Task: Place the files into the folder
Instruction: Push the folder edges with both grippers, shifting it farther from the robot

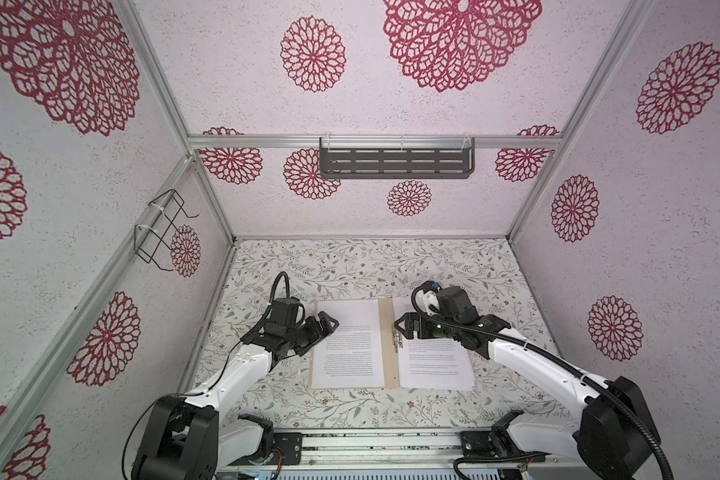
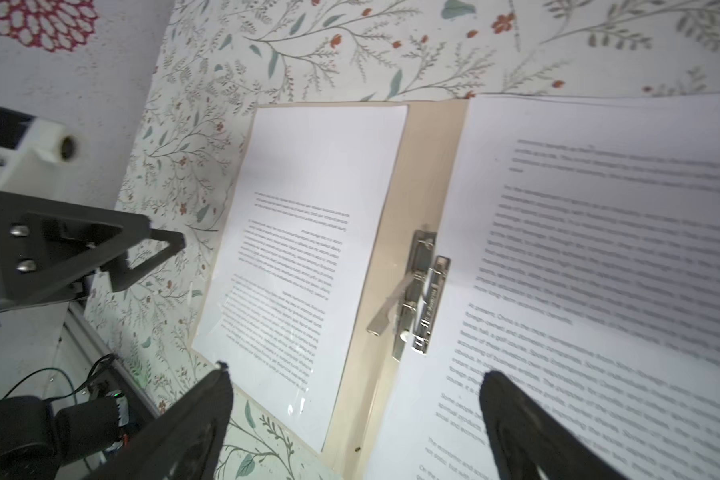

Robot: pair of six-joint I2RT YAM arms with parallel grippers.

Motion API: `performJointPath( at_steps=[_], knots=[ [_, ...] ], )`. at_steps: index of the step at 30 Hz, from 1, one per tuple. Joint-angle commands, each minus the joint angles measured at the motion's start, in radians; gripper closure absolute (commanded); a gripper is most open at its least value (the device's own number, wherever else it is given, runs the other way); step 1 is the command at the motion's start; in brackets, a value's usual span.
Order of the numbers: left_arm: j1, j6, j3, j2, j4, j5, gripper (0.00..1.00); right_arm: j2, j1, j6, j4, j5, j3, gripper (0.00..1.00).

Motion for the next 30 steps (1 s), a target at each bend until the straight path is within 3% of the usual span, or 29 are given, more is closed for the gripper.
performJointPath(
  at_steps=[1, 6, 11, 19, 30],
  knots=[
    [0.022, 0.008, -0.023, -0.012, -0.155, -0.139, 0.03, -0.070, 0.001, 0.165, -0.059, 0.106, -0.022, 0.18],
    [0.027, 0.029, -0.030, 0.010, -0.183, -0.123, 0.03, -0.189, 0.000, 0.281, -0.065, 0.180, -0.089, 0.28],
    [0.016, 0.021, -0.067, 0.059, -0.129, -0.054, 0.02, -0.188, -0.001, 0.256, -0.100, 0.167, -0.097, 0.27],
    [-0.043, -0.010, -0.107, 0.105, -0.099, -0.036, 0.03, -0.198, -0.020, 0.249, -0.070, 0.132, -0.124, 0.28],
    [-0.196, -0.166, -0.136, 0.171, 0.076, -0.025, 0.03, -0.081, -0.145, 0.171, -0.046, 0.024, -0.090, 0.35]
  ],
)
